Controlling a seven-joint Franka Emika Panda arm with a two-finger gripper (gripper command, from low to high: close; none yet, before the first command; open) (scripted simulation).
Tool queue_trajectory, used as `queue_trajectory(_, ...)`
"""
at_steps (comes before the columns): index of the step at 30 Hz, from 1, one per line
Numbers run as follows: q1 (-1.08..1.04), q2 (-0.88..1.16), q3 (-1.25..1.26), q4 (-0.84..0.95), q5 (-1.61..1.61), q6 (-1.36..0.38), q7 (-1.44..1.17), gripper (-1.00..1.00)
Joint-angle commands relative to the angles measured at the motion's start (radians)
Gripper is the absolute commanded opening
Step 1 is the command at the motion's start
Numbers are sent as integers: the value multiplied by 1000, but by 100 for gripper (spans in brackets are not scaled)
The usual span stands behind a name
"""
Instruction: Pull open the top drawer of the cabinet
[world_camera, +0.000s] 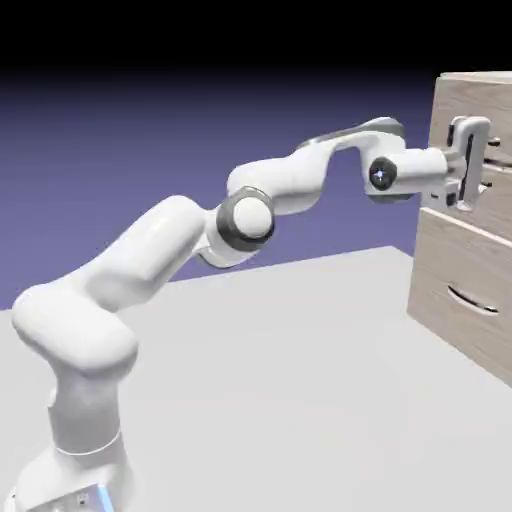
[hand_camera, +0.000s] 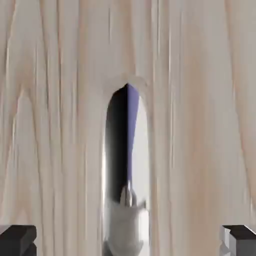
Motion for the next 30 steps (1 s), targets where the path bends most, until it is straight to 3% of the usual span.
queue_trajectory(1,-7,10,5,12,-42,4,44,0)
queue_trajectory(2,-12,18,9,21,-74,6,76,0)
queue_trajectory(3,-12,18,9,21,-74,6,76,-100)
queue_trajectory(16,0,-73,98,-5,340,36,-444,-100)
queue_trajectory(24,68,-114,-46,-79,688,-8,-694,-100)
queue_trajectory(30,196,-167,-226,-254,937,-89,-843,-100)
